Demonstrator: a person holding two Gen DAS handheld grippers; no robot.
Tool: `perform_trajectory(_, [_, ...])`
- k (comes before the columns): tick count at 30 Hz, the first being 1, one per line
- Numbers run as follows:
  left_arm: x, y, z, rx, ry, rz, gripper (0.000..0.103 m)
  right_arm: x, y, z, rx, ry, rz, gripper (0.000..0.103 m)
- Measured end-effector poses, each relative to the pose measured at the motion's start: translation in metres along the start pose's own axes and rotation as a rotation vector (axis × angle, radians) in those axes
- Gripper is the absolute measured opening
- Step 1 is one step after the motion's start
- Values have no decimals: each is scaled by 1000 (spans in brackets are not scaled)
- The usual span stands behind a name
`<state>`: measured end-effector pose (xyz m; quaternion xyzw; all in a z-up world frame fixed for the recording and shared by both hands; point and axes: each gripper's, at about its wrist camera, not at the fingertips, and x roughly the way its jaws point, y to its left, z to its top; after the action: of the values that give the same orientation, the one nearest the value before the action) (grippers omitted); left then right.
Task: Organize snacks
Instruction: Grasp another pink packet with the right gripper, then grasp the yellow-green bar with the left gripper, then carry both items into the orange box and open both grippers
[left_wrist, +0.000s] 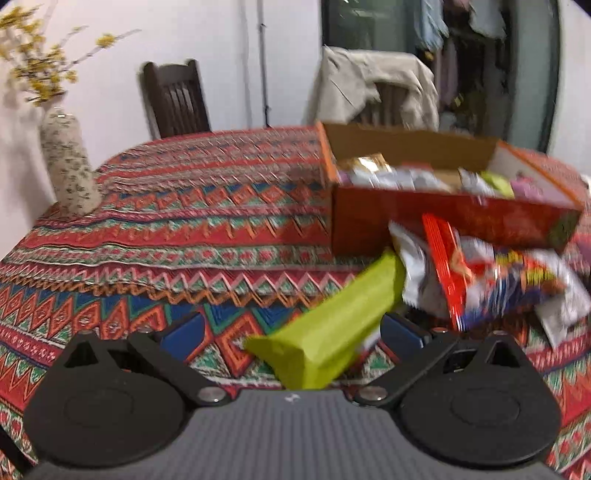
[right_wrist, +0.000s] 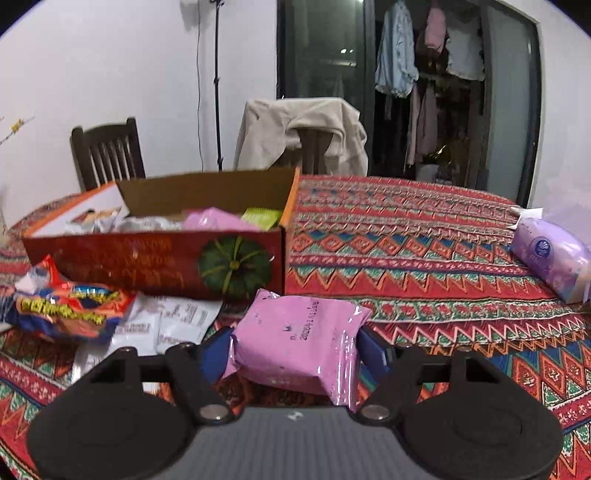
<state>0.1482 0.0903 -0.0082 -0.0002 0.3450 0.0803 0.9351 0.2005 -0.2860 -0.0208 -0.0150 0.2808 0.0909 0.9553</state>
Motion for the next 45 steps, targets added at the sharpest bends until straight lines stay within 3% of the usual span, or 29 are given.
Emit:
perform_trajectory(8, [33, -18, 8, 51, 66, -29, 103, -2, -6, 1, 28, -14, -4, 72])
perform_trajectory(16, [42, -21, 12, -4, 69, -69, 101, -1, -9, 0, 47, -12, -11, 73])
perform_trajectory(24, [19, -32, 0, 19, 16, -44, 67, -3, -7, -1, 38, -25, -5, 73])
perform_trajectory(26, [10, -36, -5, 32, 9, -37, 52, -3, -7, 0, 38, -30, -3, 73])
perform_trajectory(28, [3, -39, -10, 31, 4, -43, 47, -4, -7, 0, 37, -34, -2, 73])
perform_trajectory(37, [10, -41, -7, -15, 0, -47, 50, -4, -7, -1, 34, -36, -1, 73])
perform_trajectory(41, [11, -41, -6, -23, -7, -50, 39, -3, -4, -2, 18, -35, 7, 73])
perform_trajectory(45, [5, -43, -7, -14, -26, -23, 35, -5, 0, -2, 0, -45, 20, 73])
